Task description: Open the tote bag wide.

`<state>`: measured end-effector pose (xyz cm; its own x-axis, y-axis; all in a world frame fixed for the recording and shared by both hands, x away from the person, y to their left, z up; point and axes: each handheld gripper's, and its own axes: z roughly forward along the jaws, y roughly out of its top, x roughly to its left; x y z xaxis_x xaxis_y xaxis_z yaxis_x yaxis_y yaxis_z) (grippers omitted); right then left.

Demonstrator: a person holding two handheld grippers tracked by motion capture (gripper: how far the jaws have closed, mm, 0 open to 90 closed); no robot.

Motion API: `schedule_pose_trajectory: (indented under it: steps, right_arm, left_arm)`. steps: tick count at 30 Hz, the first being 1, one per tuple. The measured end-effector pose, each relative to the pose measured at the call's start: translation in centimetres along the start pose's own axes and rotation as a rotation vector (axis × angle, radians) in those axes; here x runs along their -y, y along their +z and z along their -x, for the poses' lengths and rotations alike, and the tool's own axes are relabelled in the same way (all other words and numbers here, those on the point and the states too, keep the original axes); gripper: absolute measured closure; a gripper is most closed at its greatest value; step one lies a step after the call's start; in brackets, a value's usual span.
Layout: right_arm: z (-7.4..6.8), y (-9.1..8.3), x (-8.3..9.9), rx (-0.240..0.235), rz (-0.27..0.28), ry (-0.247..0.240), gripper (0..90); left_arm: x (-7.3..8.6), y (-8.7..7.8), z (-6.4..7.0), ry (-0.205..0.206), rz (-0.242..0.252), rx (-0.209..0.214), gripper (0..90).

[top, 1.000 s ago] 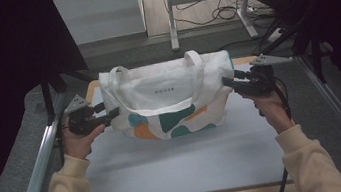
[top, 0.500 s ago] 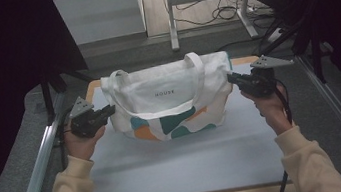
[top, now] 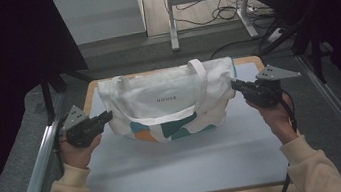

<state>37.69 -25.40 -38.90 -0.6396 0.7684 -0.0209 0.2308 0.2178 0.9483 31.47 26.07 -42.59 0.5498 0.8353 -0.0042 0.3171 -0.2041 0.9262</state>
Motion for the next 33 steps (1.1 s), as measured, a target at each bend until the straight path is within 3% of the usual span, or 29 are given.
schedule_pose_trajectory:
  steps: [5, 11, 19, 28, 33]
  right_arm:
    - [-0.1, -0.1, 0.7, 0.0, -0.012, -0.009, 85.7]
    - [-0.2, 0.4, 1.9, 0.008, -0.044, -0.013, 86.0]
    - [-0.2, 1.5, 3.4, 0.012, -0.086, -0.002, 86.1]
    - [-0.2, 2.1, 4.5, 0.01, -0.109, 0.012, 86.1]
    - [-0.3, 2.6, 5.2, 0.014, -0.131, 0.013, 86.1]
  left_arm:
    - [0.8, 0.0, 0.5, 0.019, 0.008, 0.004, 86.6]
    - [1.6, 0.6, 1.0, 0.047, -0.02, -0.006, 86.7]
    - [2.7, 1.4, 1.2, 0.047, -0.055, 0.004, 86.7]
    - [3.9, 1.8, 1.5, 0.032, -0.062, 0.009, 86.8]
    - [4.4, 2.2, 2.2, 0.074, -0.097, -0.011, 87.0]
